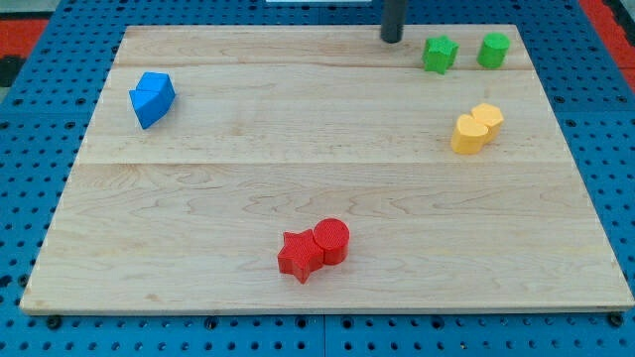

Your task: Move the green circle towards the green star

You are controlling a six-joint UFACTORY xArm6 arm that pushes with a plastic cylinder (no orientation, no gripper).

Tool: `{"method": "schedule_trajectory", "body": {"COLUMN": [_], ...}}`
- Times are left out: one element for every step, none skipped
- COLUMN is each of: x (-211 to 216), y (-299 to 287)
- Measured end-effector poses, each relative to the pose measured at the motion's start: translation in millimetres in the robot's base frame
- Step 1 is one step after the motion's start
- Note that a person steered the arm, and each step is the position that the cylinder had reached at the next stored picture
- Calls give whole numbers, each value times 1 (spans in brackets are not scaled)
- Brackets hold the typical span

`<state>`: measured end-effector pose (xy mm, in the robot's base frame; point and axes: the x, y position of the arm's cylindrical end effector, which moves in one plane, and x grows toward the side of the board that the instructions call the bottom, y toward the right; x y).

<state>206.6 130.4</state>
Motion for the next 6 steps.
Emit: {"method": "schedule_trajectory", "body": {"x": [-8, -7, 7, 19, 28, 33], "y": [94, 201, 214, 188, 139, 84]}}
